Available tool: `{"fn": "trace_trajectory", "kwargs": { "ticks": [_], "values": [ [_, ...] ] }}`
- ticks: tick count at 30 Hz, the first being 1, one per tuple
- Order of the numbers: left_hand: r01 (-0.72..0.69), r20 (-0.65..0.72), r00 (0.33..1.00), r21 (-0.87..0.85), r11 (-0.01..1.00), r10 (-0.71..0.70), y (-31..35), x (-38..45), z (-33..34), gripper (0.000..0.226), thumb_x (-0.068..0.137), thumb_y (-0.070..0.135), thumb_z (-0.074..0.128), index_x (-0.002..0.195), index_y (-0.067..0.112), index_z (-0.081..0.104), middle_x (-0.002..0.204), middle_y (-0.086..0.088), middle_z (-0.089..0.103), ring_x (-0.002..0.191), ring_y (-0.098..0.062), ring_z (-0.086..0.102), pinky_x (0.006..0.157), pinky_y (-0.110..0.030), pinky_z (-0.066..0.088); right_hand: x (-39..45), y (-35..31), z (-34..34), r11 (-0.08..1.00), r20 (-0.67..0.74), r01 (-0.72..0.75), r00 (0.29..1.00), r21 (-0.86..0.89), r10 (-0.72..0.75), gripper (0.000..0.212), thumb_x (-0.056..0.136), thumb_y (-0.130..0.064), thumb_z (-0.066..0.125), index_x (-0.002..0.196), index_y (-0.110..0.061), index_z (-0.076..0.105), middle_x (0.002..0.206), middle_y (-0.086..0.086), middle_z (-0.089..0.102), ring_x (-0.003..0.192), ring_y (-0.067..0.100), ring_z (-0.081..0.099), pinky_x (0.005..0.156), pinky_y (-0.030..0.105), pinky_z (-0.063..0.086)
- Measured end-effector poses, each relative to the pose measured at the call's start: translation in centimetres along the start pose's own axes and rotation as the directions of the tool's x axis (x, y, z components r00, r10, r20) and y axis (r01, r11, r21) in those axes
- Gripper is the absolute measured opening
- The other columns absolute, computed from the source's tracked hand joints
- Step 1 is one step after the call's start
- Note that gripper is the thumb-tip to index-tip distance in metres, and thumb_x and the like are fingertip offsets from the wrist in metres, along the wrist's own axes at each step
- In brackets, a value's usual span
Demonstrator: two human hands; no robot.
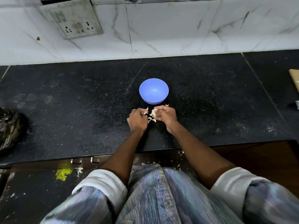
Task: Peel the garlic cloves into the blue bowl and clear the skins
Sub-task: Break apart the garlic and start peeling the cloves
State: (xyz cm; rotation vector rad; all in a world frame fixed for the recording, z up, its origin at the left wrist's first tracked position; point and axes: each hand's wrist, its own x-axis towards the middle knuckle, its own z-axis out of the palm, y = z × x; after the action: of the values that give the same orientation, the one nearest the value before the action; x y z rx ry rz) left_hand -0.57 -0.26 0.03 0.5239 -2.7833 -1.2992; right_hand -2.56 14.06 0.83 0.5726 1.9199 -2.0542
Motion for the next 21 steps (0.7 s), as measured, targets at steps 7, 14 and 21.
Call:
{"fn": "trace_trajectory", "kwargs": {
  "ticks": [7, 14, 21],
  "values": [
    [-0.066, -0.073, 0.995, 0.007, 0.998, 0.066, 0.4, -0.5, -0.1, 0.011, 0.09, 0.023, 0.074, 0.098, 0.027, 0.079, 0.109, 0.005, 0.07, 0.103, -0.016, 0.065, 0.093, -0.035, 0.037, -0.3, -0.3, -0.3, 0.988, 0.107, -0.055, 0.993, 0.147, 0.039, 0.025, 0.091, 0.01, 0.067, 0.113, -0.001, 0.07, 0.103, 0.015, 0.075, 0.095, 0.021, 0.073, 0.081, 0.028, 0.061],
    [0.187, 0.158, 0.98, -0.49, 0.852, -0.124, 1.6, -0.4, 0.0, 0.021, 0.081, 0.008, 0.09, 0.101, 0.01, 0.082, 0.085, -0.005, 0.081, 0.074, -0.015, 0.077, 0.071, -0.03, 0.062, -0.4, 0.1, -0.9, 0.992, 0.194, -0.052, 0.981, 0.118, 0.029, 0.023, 0.091, 0.008, 0.069, 0.11, -0.004, 0.072, 0.099, 0.012, 0.077, 0.096, 0.021, 0.075, 0.087, 0.032, 0.06],
    [0.331, 0.2, 0.944, -0.571, 0.751, -0.263, 2.2, 0.0, 0.6, 0.014, 0.087, 0.004, 0.083, 0.098, 0.012, 0.085, 0.084, -0.003, 0.081, 0.081, -0.018, 0.079, 0.077, -0.03, 0.065, -0.4, -0.3, -1.4, 0.976, 0.183, -0.081, 0.982, 0.205, 0.043, 0.027, 0.089, 0.016, 0.066, 0.109, -0.002, 0.073, 0.098, 0.014, 0.078, 0.093, 0.021, 0.076, 0.086, 0.031, 0.062]
  ]
}}
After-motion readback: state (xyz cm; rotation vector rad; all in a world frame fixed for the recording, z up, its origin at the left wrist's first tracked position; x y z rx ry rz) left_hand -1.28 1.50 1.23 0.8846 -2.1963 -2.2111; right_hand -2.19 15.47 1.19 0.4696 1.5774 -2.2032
